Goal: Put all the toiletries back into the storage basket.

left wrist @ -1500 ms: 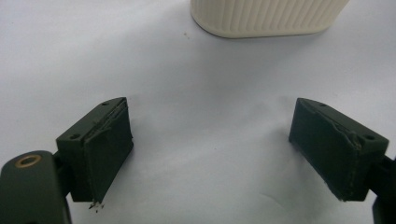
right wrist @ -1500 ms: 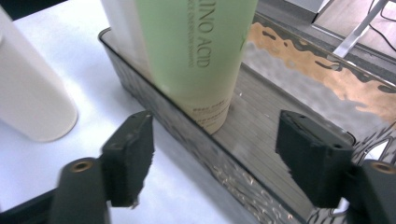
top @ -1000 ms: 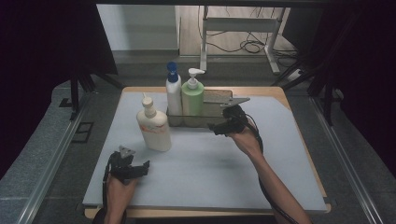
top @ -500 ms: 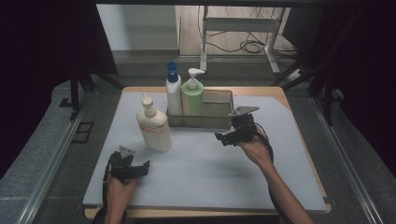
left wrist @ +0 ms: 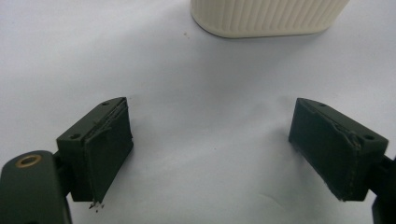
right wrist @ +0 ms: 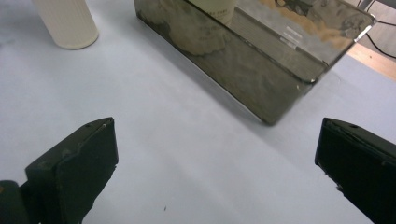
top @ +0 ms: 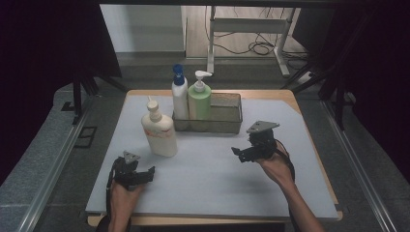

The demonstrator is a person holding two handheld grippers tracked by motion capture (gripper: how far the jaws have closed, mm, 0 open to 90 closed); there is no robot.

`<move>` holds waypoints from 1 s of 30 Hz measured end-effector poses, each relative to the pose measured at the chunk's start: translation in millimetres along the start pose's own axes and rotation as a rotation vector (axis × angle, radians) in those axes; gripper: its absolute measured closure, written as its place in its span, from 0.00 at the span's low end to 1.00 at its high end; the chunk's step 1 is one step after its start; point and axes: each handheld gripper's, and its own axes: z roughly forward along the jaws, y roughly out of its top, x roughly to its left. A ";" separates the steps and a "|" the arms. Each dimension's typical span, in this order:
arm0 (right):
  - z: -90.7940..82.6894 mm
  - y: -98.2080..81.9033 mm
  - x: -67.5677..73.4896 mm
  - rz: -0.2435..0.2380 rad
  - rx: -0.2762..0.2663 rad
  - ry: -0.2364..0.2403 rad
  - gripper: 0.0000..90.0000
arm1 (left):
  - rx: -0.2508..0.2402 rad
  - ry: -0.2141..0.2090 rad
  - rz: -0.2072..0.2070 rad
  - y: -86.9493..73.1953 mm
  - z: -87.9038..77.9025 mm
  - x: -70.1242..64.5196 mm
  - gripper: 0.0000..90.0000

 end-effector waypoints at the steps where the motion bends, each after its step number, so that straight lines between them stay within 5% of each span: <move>1: -2.3 -3.6 -0.1 0.009 -0.001 0.000 0.00 | -0.001 0.001 0.001 -0.1 -0.1 -0.1 0.14; 16: -22.4 -43.8 -0.4 0.036 0.009 -0.020 0.00 | -0.006 0.006 -0.008 -0.3 -0.9 -1.8 0.16; 30: -26.6 -88.2 -2.7 0.095 0.019 -0.030 0.00 | -0.020 0.013 -0.028 -0.1 -2.7 -1.0 0.28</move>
